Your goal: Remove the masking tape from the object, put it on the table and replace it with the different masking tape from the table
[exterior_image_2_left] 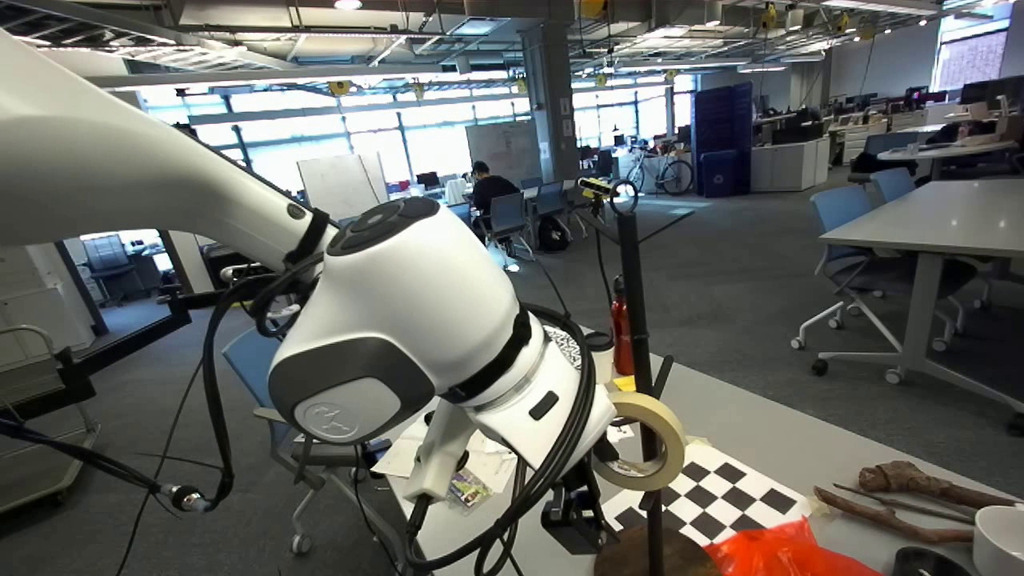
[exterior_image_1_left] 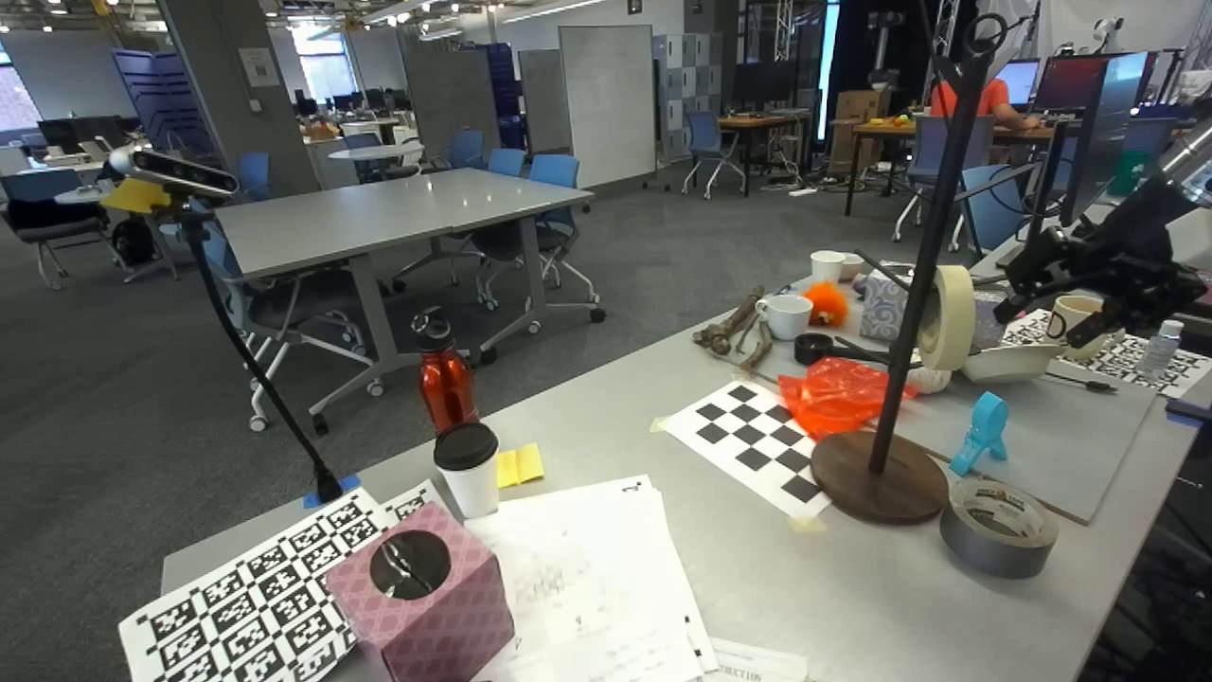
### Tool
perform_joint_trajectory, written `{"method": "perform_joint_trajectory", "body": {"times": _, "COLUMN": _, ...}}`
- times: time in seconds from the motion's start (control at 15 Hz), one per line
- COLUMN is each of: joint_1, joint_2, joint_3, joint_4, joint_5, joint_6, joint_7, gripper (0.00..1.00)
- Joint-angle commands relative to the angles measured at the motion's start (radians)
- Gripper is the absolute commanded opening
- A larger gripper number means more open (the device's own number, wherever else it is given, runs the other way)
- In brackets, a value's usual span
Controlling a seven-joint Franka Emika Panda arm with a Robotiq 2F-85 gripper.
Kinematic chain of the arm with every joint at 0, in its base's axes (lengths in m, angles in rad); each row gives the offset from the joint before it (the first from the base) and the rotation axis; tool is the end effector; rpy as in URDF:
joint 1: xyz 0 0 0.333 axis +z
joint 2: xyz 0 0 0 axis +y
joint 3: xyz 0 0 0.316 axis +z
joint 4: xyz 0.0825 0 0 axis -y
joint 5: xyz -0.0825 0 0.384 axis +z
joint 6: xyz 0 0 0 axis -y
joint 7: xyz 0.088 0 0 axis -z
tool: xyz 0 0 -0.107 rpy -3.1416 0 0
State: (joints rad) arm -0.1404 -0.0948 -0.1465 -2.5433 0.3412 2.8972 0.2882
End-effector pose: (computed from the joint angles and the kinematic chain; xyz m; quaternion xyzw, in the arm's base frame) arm 0.4587 -0.1560 0.3515 -0.8777 0.4188 -0.2176 0.0835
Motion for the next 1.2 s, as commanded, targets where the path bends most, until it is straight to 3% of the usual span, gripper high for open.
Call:
{"method": "perform_joint_trajectory", "body": {"times": 0.0, "joint_1": 0.003, "joint_2": -0.002, "joint_3": -0.010, "joint_4": 0.005, "joint_5": 0.026, "joint_6": -0.030, "joint_7": -0.023, "gripper": 1.00}}
{"method": "perform_joint_trajectory", "body": {"times": 0.6, "joint_1": -0.033, "joint_2": -0.168, "joint_3": 0.005, "joint_4": -0.096, "joint_5": -0.112, "joint_6": -0.178, "joint_7": 0.006, "gripper": 1.00}}
{"method": "perform_joint_trajectory", "body": {"times": 1.13, "joint_1": -0.025, "joint_2": -0.396, "joint_3": 0.075, "joint_4": -0.191, "joint_5": -0.184, "joint_6": -0.173, "joint_7": -0.009, "gripper": 1.00}}
